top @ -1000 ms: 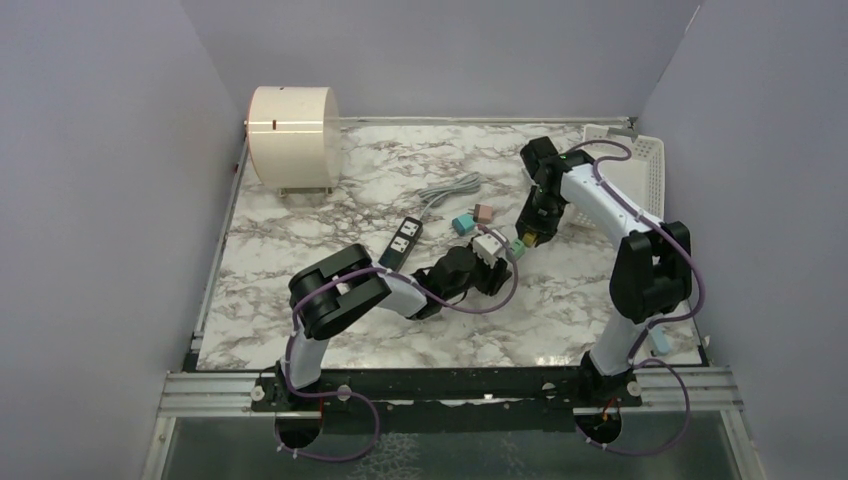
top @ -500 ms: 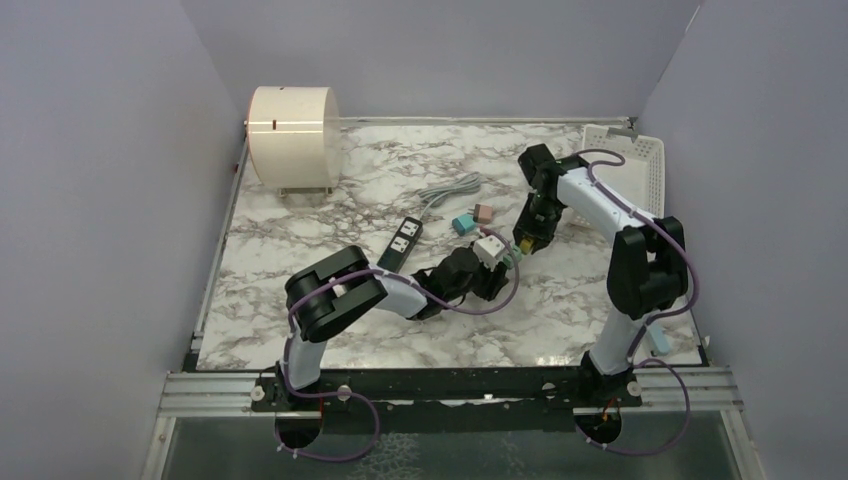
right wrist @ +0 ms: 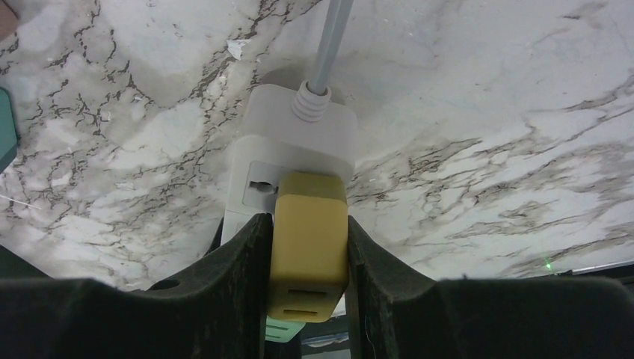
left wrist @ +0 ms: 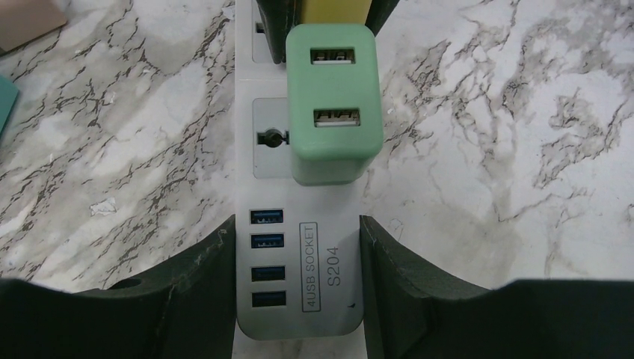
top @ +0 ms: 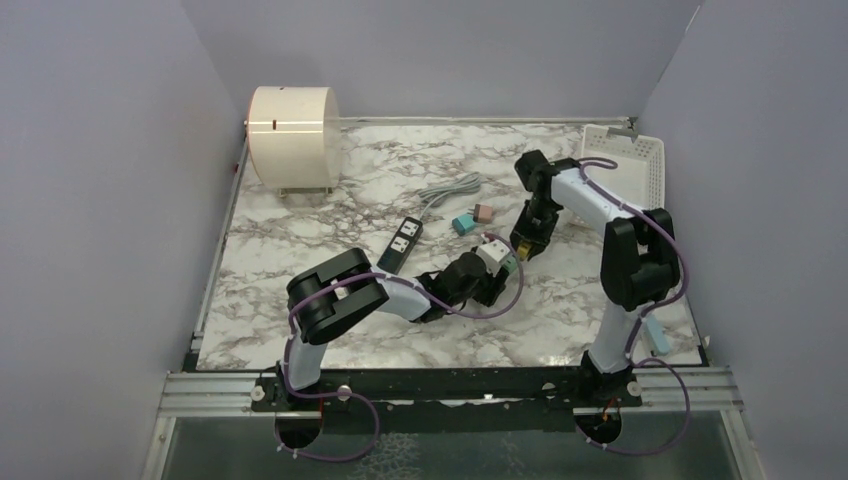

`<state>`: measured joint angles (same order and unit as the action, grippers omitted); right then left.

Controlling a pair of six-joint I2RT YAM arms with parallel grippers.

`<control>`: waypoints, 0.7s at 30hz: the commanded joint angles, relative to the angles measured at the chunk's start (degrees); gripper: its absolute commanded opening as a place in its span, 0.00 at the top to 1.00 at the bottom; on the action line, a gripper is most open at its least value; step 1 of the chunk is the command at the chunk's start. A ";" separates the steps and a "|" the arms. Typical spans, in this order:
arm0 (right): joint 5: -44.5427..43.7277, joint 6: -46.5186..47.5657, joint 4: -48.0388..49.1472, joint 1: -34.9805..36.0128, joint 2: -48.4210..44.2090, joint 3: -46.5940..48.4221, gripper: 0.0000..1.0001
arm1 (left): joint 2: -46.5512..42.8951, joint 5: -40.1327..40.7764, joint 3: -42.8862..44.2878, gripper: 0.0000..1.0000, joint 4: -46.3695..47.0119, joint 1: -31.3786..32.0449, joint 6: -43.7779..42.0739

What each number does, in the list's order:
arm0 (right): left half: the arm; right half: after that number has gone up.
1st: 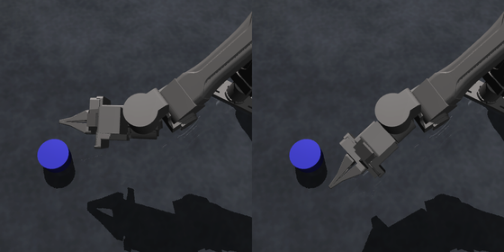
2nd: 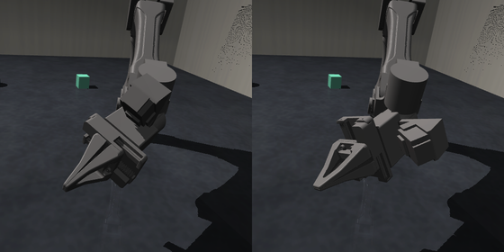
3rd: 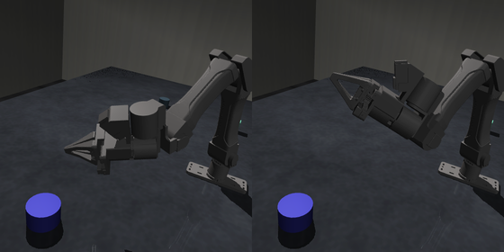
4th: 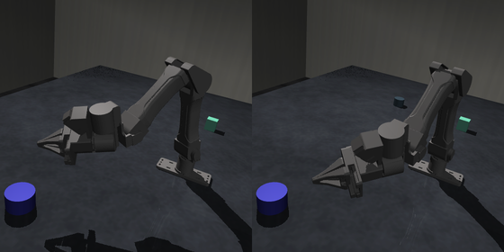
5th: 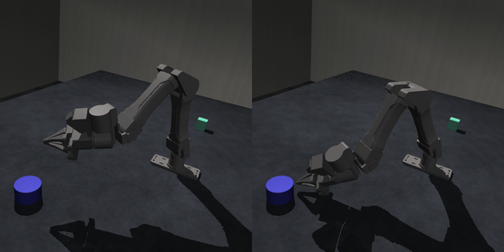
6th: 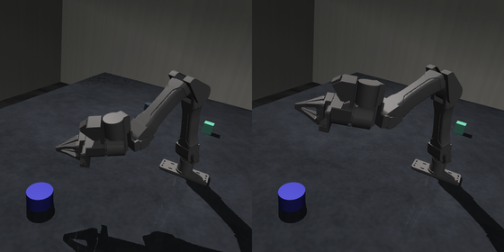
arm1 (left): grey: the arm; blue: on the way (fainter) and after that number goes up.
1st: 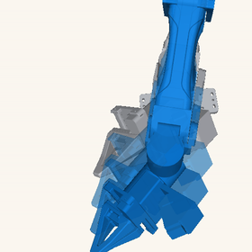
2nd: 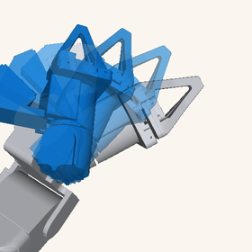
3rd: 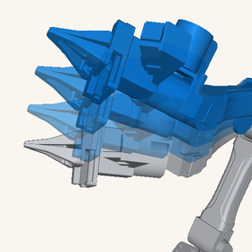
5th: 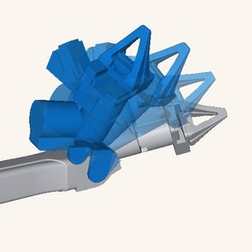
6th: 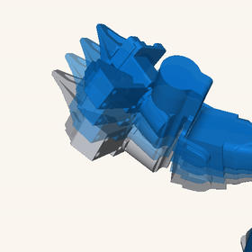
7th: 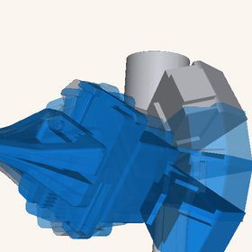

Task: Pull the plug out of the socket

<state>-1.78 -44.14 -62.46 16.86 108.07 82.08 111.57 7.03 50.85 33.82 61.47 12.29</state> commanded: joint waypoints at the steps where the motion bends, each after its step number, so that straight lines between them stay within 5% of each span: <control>1: -0.60 -1.58 4.30 -0.60 -8.35 -3.31 0.99 | 2.93 -5.27 -1.50 1.00 -11.90 0.40 0.63; 8: -2.68 -1.89 9.05 -0.60 -12.98 -8.82 0.99 | 3.21 -6.54 -1.79 1.00 -11.33 0.31 1.22; 21: -7.02 4.48 -5.16 -0.56 -0.26 8.95 0.99 | 4.18 -6.29 -1.38 1.00 -11.79 0.40 1.24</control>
<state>-4.58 -45.01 -65.91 17.04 107.96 85.30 112.07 4.78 51.99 34.50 60.82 13.87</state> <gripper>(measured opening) 0.391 0.534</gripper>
